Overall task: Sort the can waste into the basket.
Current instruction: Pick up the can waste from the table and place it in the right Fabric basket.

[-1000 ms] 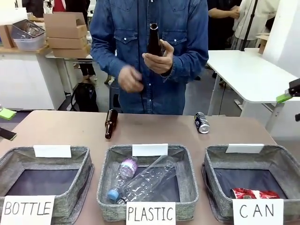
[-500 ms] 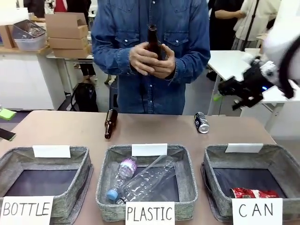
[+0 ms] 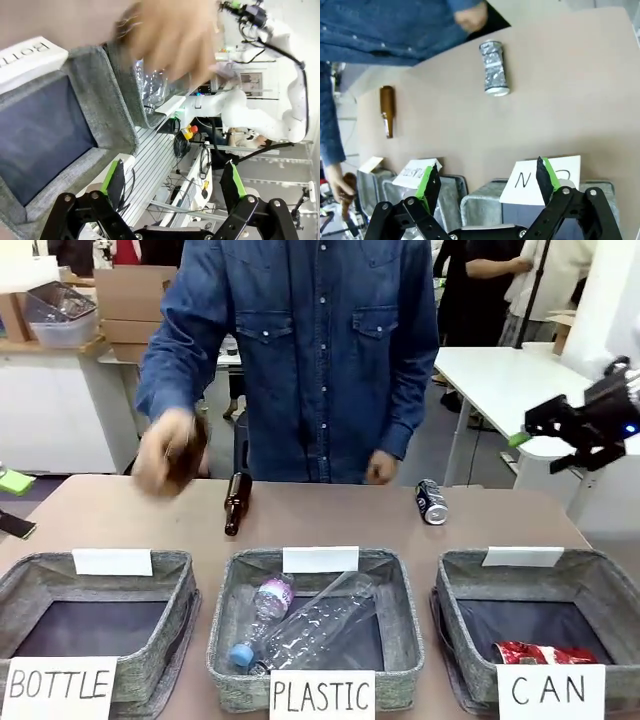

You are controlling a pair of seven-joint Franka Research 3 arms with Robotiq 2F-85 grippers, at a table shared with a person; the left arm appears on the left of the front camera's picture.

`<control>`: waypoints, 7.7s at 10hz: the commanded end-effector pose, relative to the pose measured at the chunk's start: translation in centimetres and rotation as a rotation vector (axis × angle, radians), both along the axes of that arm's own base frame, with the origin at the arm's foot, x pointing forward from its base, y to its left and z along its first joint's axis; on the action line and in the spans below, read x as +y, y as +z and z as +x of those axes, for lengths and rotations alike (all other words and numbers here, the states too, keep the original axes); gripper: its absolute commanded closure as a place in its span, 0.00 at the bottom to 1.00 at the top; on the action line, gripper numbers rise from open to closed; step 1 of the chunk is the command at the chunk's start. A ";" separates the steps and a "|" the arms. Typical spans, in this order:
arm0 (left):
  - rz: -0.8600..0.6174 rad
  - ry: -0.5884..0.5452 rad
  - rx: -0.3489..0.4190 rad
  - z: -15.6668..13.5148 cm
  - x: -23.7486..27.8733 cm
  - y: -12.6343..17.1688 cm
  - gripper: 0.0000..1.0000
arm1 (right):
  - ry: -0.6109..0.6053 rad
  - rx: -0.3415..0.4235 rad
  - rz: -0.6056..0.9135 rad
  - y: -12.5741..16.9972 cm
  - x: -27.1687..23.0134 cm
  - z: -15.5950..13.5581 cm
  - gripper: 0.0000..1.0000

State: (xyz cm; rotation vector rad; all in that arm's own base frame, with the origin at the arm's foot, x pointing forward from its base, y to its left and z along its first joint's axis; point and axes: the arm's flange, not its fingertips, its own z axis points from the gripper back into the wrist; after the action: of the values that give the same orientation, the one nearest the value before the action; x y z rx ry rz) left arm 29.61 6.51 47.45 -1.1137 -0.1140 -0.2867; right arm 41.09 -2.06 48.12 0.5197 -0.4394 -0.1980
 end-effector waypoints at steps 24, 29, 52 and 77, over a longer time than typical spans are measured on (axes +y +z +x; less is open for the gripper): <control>-0.288 -0.043 -0.016 -5.6 -2.4 1.5 0.00 | 0.131 0.379 -0.383 -7.9 9.3 17.1 1.00; -0.288 -0.043 -0.016 -5.6 -2.4 1.5 0.00 | 0.654 0.627 -0.311 3.9 3.8 1.3 0.64; -0.179 -0.010 -0.015 -5.5 -0.1 3.5 0.00 | 0.392 0.250 0.627 0.1 2.1 -2.7 0.00; -0.288 -0.057 0.033 -5.9 -0.1 4.7 0.00 | 0.709 0.292 0.803 4.9 0.2 -7.4 0.00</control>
State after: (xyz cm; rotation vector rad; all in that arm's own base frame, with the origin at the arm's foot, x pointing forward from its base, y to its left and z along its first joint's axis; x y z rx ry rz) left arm 24.02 6.11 52.17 -1.4122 -0.1089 -0.2932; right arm 33.60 -1.49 52.83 1.3852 0.1481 0.2235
